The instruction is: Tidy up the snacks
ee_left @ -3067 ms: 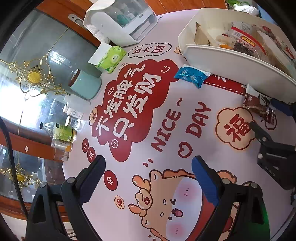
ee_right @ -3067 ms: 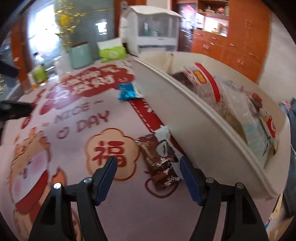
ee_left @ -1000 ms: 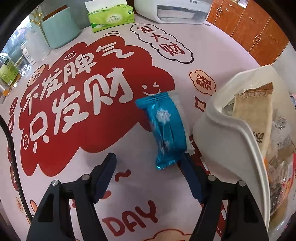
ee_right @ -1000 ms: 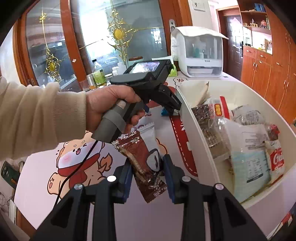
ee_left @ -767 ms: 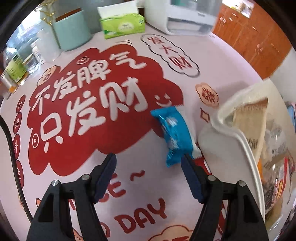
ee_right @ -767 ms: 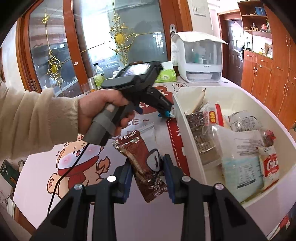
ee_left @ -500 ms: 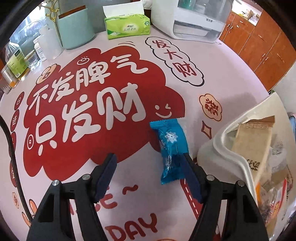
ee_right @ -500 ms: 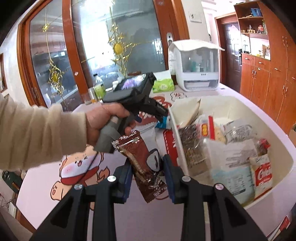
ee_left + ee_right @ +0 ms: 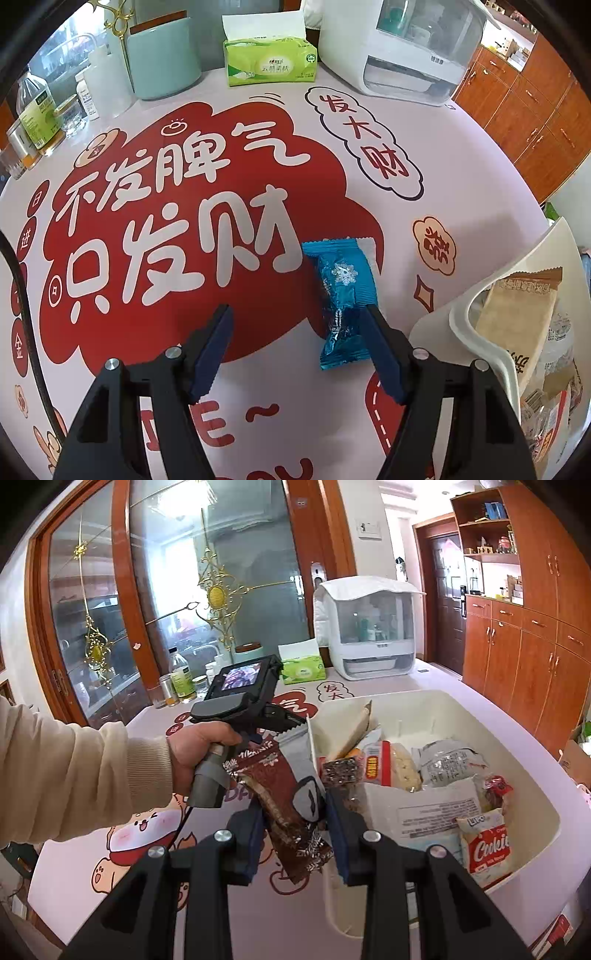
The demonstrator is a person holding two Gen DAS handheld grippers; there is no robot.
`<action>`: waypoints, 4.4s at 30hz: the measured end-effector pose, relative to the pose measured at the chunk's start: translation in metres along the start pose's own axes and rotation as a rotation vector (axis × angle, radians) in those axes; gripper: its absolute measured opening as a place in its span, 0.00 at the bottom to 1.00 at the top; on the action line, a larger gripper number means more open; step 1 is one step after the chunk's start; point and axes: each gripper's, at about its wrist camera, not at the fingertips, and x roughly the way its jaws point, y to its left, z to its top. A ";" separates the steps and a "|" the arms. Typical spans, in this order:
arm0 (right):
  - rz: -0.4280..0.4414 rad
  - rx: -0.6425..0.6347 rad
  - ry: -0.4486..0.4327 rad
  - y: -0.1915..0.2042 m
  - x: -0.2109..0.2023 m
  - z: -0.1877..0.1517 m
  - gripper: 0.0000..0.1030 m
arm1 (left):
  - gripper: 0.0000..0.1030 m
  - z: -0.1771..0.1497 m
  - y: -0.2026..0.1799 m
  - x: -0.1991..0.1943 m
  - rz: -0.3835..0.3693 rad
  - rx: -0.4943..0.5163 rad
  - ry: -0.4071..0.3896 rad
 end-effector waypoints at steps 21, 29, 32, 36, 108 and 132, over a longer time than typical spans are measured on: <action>-0.023 0.044 0.045 -0.019 0.011 0.002 0.31 | 0.43 0.004 0.054 -0.016 0.105 -0.064 -0.006; -0.021 0.036 0.050 -0.018 0.010 0.001 0.31 | 0.65 0.010 0.052 -0.028 0.028 -0.104 -0.031; -0.023 0.039 0.055 -0.018 0.010 0.001 0.31 | 0.66 0.014 0.030 -0.021 0.030 -0.006 -0.020; -0.032 0.064 0.074 -0.023 0.011 0.003 0.31 | 0.66 0.015 -0.001 0.000 0.058 0.197 0.025; -0.370 0.382 0.203 -0.123 -0.011 0.034 0.55 | 0.97 -0.151 -0.131 -0.230 -0.024 0.216 -0.191; -0.172 0.073 0.166 -0.085 -0.047 0.073 0.55 | 0.99 -0.189 -0.097 -0.317 0.195 -0.076 -0.334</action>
